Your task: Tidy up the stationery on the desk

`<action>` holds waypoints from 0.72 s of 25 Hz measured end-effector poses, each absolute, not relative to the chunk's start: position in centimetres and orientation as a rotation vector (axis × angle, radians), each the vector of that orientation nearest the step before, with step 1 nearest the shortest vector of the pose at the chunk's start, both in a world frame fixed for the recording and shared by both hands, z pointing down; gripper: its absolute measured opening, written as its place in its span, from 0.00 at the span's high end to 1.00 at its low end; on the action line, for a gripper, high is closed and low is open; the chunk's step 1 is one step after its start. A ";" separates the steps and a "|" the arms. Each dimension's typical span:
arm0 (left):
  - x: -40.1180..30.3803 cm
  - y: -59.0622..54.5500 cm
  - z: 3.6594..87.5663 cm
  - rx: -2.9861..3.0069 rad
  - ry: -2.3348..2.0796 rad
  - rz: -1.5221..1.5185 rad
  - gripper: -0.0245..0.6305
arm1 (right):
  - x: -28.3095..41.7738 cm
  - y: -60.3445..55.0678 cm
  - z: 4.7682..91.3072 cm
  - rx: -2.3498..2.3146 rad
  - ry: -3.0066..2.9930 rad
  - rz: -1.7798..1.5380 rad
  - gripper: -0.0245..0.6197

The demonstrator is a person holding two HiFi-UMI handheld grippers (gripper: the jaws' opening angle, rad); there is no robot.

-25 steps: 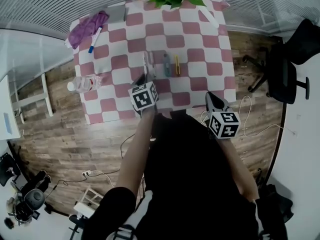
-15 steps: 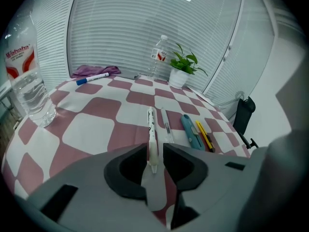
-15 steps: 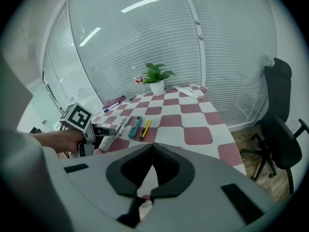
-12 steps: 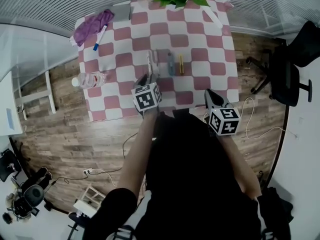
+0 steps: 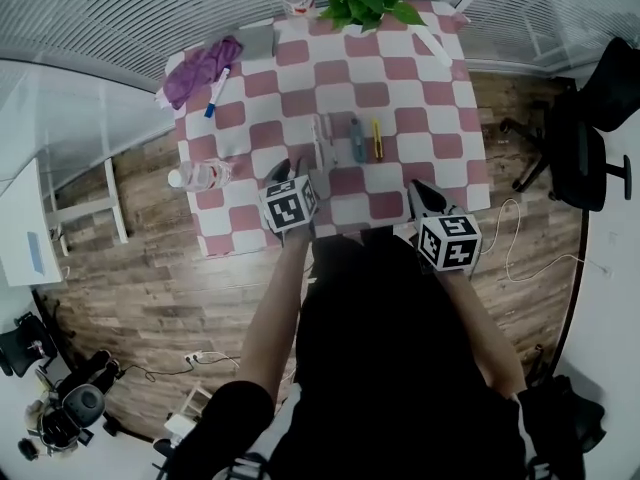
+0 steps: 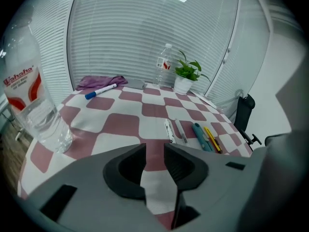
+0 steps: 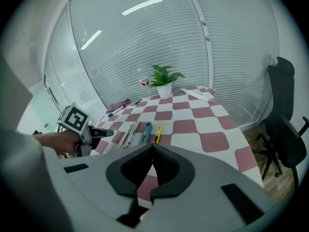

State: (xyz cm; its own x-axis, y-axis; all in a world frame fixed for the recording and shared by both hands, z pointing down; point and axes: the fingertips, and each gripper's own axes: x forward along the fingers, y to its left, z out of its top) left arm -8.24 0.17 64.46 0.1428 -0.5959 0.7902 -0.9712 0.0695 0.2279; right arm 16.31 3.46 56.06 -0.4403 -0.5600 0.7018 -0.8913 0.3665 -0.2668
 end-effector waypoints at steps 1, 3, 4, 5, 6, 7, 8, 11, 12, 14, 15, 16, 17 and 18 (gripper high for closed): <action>-8.9 -0.3 64.3 1.628 -1.551 0.598 0.77 | 16.1 3.4 55.9 1.263 -2.128 0.875 0.93; -10.2 -1.6 63.8 1.645 -1.562 0.607 0.76 | 15.5 3.2 55.7 1.281 -2.126 0.881 0.93; -10.9 -2.3 63.6 1.652 -1.568 0.611 0.76 | 15.1 3.1 55.7 1.286 -2.127 0.883 0.93; -11.6 -3.0 63.5 1.657 -1.574 0.615 0.75 | 14.6 3.1 55.6 1.288 -2.128 0.884 0.93; -12.2 -3.7 63.3 1.661 -1.580 0.617 0.75 | 14.1 3.0 55.6 1.286 -2.130 0.885 0.93; -12.9 -4.5 63.0 1.667 -1.586 0.617 0.74 | 13.6 3.0 55.6 1.284 -2.133 0.885 0.93; -13.5 -5.3 62.8 1.674 -1.590 0.615 0.74 | 13.0 3.0 55.5 1.283 -2.135 0.885 0.93; -14.7 -8.2 61.7 1.709 -1.594 0.615 0.72 | 11.8 2.9 55.5 1.287 -2.135 0.890 0.93; -15.0 -9.2 61.4 1.724 -1.593 0.620 0.72 | 11.5 2.8 55.6 1.293 -2.131 0.896 0.93; -15.7 -11.0 60.9 1.750 -1.587 0.633 0.70 | 10.9 2.8 55.9 1.309 -2.122 0.914 0.93; -16.1 -11.9 60.7 1.758 -1.586 0.640 0.70 | 10.7 2.8 56.0 1.317 -2.117 0.922 0.93; -16.6 -12.7 60.7 1.761 -1.588 0.649 0.68 | 10.5 2.8 56.1 1.325 -2.111 0.929 0.93; -17.1 -13.4 60.7 1.759 -1.595 0.656 0.67 | 10.4 2.8 56.2 1.332 -2.106 0.935 0.93; -17.8 -14.1 60.8 1.753 -1.607 0.663 0.66 | 10.2 2.7 56.2 1.340 -2.101 0.940 0.93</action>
State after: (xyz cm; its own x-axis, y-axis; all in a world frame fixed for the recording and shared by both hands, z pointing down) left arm -17.82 -14.15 60.79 0.1167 -0.6563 0.7455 -0.9910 -0.0273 0.1311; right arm 10.19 2.74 56.23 -0.4099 -0.5865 0.6985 -0.9117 0.2873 -0.2938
